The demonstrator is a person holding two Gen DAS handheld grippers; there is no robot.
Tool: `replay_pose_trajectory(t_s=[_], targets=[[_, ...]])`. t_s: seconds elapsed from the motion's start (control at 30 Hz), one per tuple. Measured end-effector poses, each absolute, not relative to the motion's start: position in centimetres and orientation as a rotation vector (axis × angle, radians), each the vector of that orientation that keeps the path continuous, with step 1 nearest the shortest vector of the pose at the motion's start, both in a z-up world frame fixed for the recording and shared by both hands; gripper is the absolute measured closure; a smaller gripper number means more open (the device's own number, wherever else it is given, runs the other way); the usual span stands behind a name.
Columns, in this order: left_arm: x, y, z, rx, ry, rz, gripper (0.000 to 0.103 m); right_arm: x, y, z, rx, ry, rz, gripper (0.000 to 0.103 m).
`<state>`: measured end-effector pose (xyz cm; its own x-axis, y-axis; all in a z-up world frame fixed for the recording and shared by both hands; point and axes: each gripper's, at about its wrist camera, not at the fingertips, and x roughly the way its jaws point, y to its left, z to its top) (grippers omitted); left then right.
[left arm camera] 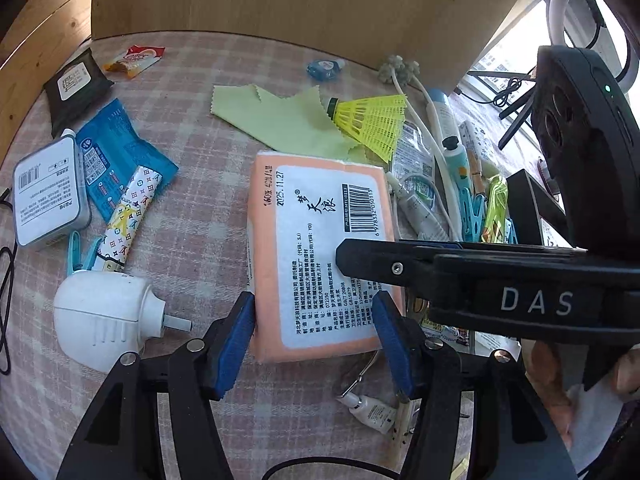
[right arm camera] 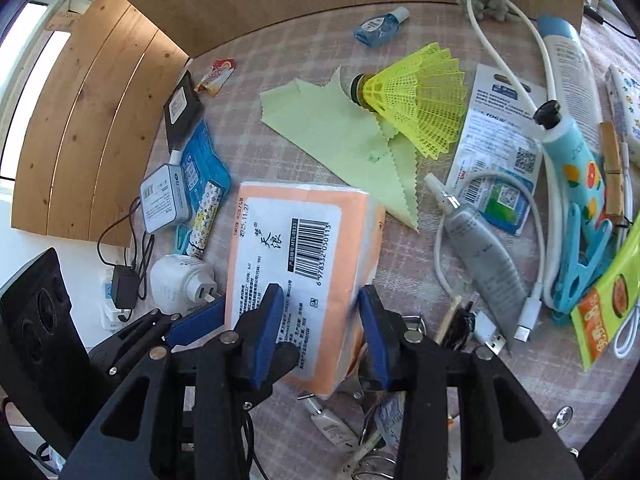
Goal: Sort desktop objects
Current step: 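Grasp the orange-and-white packet from both sides with both grippers, then carry the orange-and-white packet into the tray and open both grippers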
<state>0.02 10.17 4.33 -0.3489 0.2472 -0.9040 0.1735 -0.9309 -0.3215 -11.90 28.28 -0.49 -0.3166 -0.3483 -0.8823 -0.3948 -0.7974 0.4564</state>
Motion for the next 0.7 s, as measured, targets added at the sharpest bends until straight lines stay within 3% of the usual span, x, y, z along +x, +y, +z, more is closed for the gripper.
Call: replay_pose_trajectory(t_s=[0.3,0.7], targets=[[-0.7,10.8,8.2,-1.658,-0.591,2.502,0.048,-11.1,29.4,3.3,-1.711,0.933,2.401,0.064],[-3.5,18.8,13.8,-1.500,-0.422,2.452,0.048,-3.5,35.9,9.6,-1.447,0.940,2.421,0.064]])
